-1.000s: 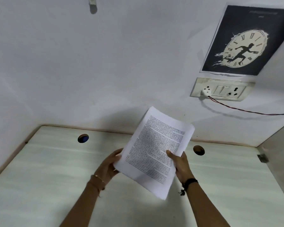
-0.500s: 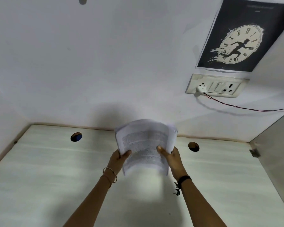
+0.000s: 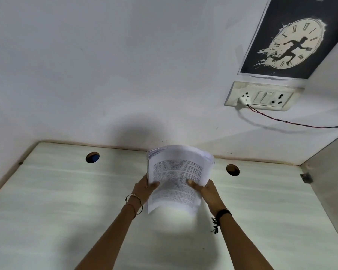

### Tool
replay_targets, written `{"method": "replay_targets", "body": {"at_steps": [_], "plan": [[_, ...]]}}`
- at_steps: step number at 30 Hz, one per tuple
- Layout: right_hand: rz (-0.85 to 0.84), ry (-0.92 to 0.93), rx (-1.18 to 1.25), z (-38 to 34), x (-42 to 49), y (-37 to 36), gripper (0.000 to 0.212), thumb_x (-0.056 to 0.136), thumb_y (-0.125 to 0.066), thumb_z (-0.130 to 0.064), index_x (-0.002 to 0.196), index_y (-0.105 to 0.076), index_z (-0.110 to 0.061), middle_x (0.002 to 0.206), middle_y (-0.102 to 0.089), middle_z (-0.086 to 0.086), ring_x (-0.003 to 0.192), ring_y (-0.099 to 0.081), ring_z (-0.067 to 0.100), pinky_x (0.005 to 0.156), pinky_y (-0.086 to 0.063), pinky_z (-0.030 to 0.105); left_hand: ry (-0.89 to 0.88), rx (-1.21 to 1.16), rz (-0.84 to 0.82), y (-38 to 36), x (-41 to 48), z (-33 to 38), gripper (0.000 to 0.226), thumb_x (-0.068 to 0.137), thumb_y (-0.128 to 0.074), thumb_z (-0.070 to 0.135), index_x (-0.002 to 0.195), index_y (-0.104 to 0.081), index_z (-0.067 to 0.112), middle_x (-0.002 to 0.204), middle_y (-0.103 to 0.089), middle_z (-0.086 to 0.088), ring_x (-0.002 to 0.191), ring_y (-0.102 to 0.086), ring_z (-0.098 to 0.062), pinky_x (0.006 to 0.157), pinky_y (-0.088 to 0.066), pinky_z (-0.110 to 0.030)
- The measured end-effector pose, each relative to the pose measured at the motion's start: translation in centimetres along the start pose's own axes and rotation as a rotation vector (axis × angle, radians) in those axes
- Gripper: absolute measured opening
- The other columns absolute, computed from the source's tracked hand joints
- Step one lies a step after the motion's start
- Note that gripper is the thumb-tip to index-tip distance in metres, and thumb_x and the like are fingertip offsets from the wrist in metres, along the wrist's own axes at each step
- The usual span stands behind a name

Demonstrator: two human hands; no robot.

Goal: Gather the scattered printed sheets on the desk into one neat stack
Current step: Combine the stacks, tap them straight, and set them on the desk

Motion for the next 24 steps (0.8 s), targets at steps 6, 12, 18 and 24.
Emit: {"method": "replay_targets", "body": {"at_steps": [6, 12, 18, 24], "plan": [[0.065, -0.097, -0.156, 2.9, 0.0, 0.3, 0.034, 0.085, -0.067, -0.035, 0.109, -0.063, -0.012, 0.104, -0.069, 0.003, 0.098, -0.065, 0.021, 0.075, -0.051, 0.024, 0.094, 0.056, -0.005, -0.6, -0.1, -2.0, 0.038, 0.092, -0.051, 0.024, 0.124, -0.053, 0.004, 0.119, -0.062, -0.014, 0.106, -0.058, -0.025, 0.084, -0.039, -0.023], [0.106, -0.093, -0.138, 4.4, 0.0, -0.4, 0.029, 0.094, -0.057, -0.025, 0.122, -0.058, -0.018, 0.112, -0.067, 0.002, 0.095, -0.064, 0.016, 0.076, -0.049, 0.022, 0.196, -0.04, 0.065, -2.0, 0.4, -4.5, 0.029, 0.093, -0.048, 0.025, 0.111, -0.059, 0.004, 0.103, -0.063, -0.011, 0.095, -0.058, -0.025, 0.083, -0.043, -0.029], [0.156, -0.245, -0.269, 10.6, 0.7, -0.9, 0.033, 0.097, -0.049, -0.02, 0.126, -0.049, -0.003, 0.1, -0.062, 0.003, 0.083, -0.057, 0.013, 0.065, -0.043, 0.016, 0.36, 0.086, 0.041, -5.2, 0.4, -10.5, 0.041, 0.089, -0.033, -0.005, 0.129, -0.044, 0.0, 0.124, -0.055, -0.022, 0.105, -0.055, -0.03, 0.084, -0.04, -0.027], [0.222, -0.148, -0.553, 12.1, 0.9, -1.2, 0.04, 0.098, -0.046, -0.02, 0.128, -0.043, 0.007, 0.104, -0.059, 0.015, 0.1, -0.056, 0.026, 0.087, -0.045, 0.029, 0.191, 0.222, 0.261, -7.8, -1.2, -12.1, 0.055, 0.095, -0.039, 0.009, 0.145, -0.019, 0.005, 0.127, -0.044, -0.022, 0.108, -0.05, -0.033, 0.091, -0.045, -0.039]]}}
Point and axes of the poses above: each hand's wrist, its own x-axis towards the middle knuckle, its own y-axis out of the back of the hand, z = x × y, the point moved 4 cm from there along x, towards the middle knuckle
